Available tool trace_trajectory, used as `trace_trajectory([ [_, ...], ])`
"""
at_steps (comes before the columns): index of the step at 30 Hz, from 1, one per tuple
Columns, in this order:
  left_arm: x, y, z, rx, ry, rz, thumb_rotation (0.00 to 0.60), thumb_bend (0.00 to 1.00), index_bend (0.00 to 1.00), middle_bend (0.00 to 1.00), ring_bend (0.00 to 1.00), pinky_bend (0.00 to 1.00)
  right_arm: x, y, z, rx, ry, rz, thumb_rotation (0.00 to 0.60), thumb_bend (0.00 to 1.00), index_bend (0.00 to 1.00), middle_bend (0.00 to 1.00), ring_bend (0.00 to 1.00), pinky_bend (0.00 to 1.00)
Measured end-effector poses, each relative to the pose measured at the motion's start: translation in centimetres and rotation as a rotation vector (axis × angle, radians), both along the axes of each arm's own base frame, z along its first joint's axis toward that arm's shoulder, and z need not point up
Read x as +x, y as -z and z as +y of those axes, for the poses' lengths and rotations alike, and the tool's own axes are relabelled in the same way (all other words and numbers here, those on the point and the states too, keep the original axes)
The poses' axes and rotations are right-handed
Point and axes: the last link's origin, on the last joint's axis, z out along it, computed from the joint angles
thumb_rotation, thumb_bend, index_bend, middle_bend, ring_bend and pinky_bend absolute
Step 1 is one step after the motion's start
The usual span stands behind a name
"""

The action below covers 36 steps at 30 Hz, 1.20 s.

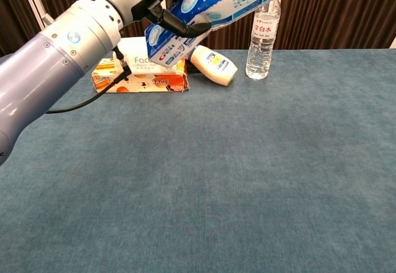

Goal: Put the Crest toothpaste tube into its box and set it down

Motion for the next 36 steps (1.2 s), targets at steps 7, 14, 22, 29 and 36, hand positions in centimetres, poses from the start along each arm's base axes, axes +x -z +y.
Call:
trace_trajectory([
  [7,1.3,-0.1,-0.5,-0.002,0.019,0.016,0.6,0.39,0.43,0.54,0.51,0.56,-0.4,0.2,0.1,0.002,0.002,0.01,0.6,0.6,1.0,0.87,0.79,0.88],
  [14,2.9,0.2,-1.0,-0.011,0.039,0.027,0.6,0.39,0.43,0.54,0.51,0.56,-0.5,0.4,0.2,0.008,0.001,0.014,0.6,0.6,1.0,0.87,0.79,0.88],
  [22,5.3,1.0,-1.5,-0.025,0.058,0.023,0.6,0.39,0.42,0.54,0.51,0.56,-0.5,0.1,0.1,-0.007,-0.001,-0.003,0.6,0.6,1.0,0.87,0.79,0.88],
  [29,5.6,1.5,-1.5,-0.028,0.054,0.018,0.6,0.39,0.42,0.54,0.51,0.56,-0.9,-1.2,0.2,-0.029,0.0,-0.035,0.6,0.6,1.0,0.87,0.79,0.88],
  [36,6.2,1.9,-1.2,-0.028,0.049,0.01,0.6,0.39,0.42,0.54,0.51,0.56,-1.3,-2.1,0.5,-0.018,-0.003,-0.059,0.6,0.6,1.0,0.87,0.79,0.88],
])
